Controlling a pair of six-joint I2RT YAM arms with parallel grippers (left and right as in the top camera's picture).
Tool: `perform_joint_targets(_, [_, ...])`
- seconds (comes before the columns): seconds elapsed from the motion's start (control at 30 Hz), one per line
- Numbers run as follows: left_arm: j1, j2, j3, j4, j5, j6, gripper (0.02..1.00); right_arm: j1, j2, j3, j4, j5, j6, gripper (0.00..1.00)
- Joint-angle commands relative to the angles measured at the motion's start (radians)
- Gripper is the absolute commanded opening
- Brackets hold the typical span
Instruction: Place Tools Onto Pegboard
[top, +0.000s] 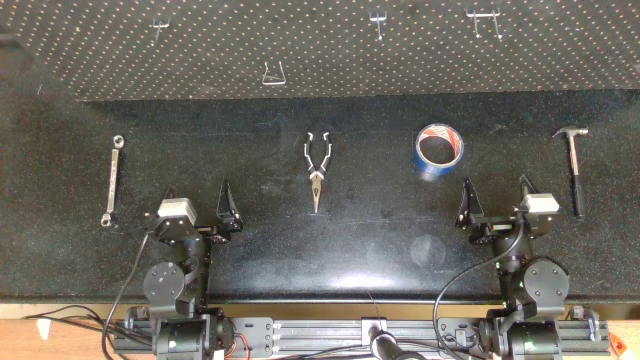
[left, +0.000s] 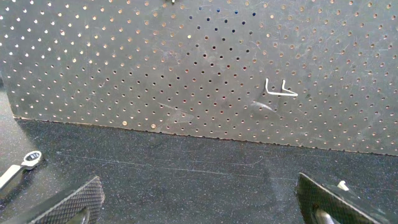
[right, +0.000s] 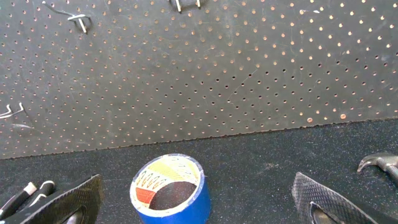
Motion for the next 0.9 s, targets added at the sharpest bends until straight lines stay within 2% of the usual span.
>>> perform_joint_targets(0.03, [0.005, -0.016, -0.002, -0.004, 0.03, 0.049, 0.996, 0.005, -0.011, -0.002, -0.005, -0.024, 0.011, 0.989])
perform_joint_targets(0.17, [0.009, 0.005, 0.045, -0.004, 0.029, 0.126, 0.996, 0.005, -0.011, -0.002, -0.005, -0.024, 0.011, 0.989])
perform_joint_targets(0.3, [0.019, 0.236, 0.216, -0.043, 0.029, 0.167, 0.993, 0.005, -0.011, -0.002, -0.005, -0.024, 0.011, 0.987])
perform_joint_targets(0.4, [0.028, 0.442, 0.401, -0.208, 0.028, 0.223, 0.993, 0.005, -0.011, -0.002, -0.005, -0.024, 0.011, 0.989])
perform_joint_targets(0.53, [0.087, 0.673, 0.64, -0.46, 0.026, 0.223, 0.993, 0.005, -0.011, -0.002, -0.005, -0.024, 0.011, 0.989])
perform_joint_targets(0.7, [0.271, 0.912, 0.902, -0.708, -0.008, 0.223, 0.996, 0.005, -0.011, -0.002, -0.005, -0.024, 0.011, 0.989])
perform_joint_targets(0.8, [0.417, 1.011, 0.994, -0.788, -0.135, 0.226, 0.996, 0.005, -0.011, -0.002, -0.005, -0.024, 0.011, 0.987])
perform_joint_targets(0.83, [0.457, 1.029, 1.011, -0.812, -0.174, 0.245, 0.993, 0.005, -0.011, -0.002, -0.005, -0.024, 0.011, 0.989])
perform_joint_targets(0.9, [0.529, 1.054, 1.034, -0.853, -0.174, 0.372, 0.993, 0.005, -0.011, -0.002, -0.005, -0.024, 0.011, 0.989])
